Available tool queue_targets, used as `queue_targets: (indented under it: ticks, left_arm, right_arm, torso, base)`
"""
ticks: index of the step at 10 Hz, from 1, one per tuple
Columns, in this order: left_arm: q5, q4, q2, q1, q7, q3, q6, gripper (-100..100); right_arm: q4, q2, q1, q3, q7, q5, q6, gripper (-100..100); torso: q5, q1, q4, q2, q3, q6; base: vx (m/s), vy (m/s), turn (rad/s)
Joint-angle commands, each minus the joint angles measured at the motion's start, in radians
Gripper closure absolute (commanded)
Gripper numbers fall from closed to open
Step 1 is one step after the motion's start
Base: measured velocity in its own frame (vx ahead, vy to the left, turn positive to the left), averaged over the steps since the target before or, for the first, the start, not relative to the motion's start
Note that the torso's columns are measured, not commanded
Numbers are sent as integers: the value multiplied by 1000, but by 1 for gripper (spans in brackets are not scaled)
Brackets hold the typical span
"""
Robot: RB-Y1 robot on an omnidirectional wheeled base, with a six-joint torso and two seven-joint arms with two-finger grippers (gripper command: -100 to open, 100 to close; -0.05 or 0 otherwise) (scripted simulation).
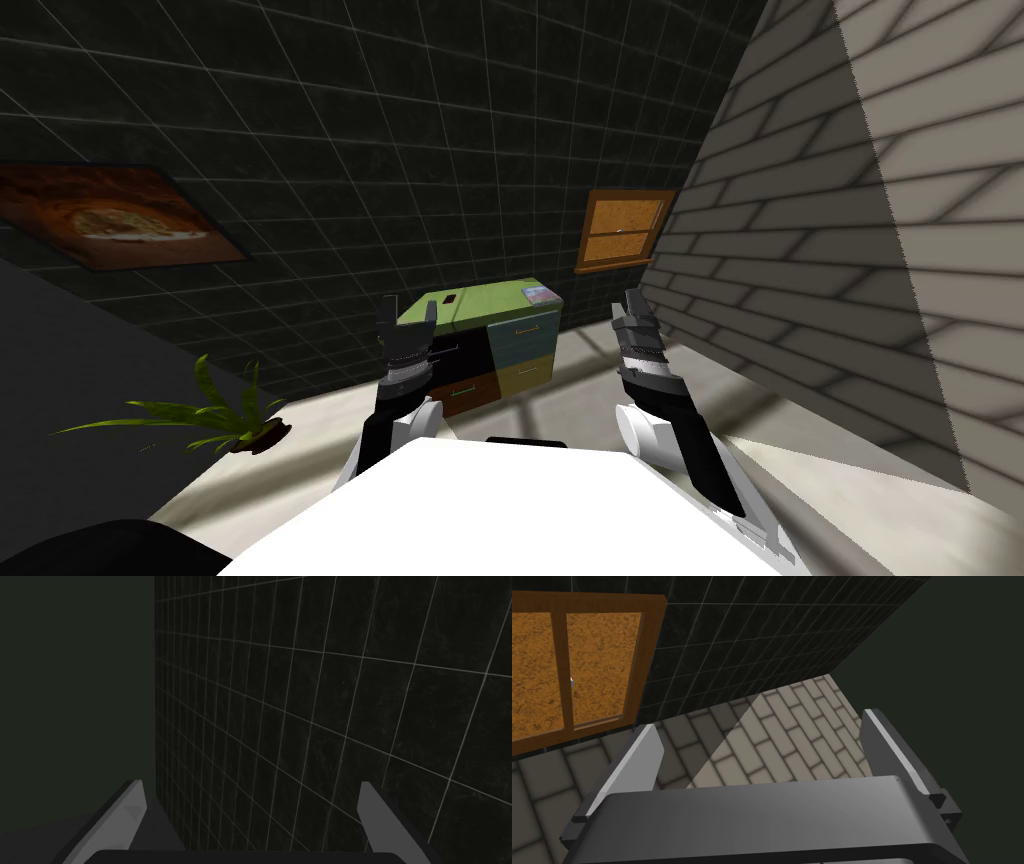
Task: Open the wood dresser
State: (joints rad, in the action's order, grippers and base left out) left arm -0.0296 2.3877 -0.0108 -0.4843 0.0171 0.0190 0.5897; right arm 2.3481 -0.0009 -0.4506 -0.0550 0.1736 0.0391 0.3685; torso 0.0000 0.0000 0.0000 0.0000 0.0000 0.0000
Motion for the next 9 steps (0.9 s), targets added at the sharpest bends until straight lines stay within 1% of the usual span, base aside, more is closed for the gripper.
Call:
queue_targets:
  ticks: [1, 3, 9]
  left_arm:
    - [0, 0, 0, 0, 0, 0, 0, 0]
    - [0, 0, 0, 0, 0, 0, 0, 0]
    - [0, 0, 0, 0, 0, 0, 0, 0]
  right_arm:
    - [0, 0, 0, 0, 0, 0, 0, 0]
    - [0, 0, 0, 0, 0, 0, 0, 0]
    - [0, 0, 0, 0, 0, 0, 0, 0]
  torso:
    - [0, 0, 41, 40, -82, 0]
    - [0, 0, 176, 175, -351, 0]
    - [0, 0, 617, 618, -1234, 0]
  base:
    - [0, 0, 0]
    - [0, 0, 0]
    - [0, 0, 0]
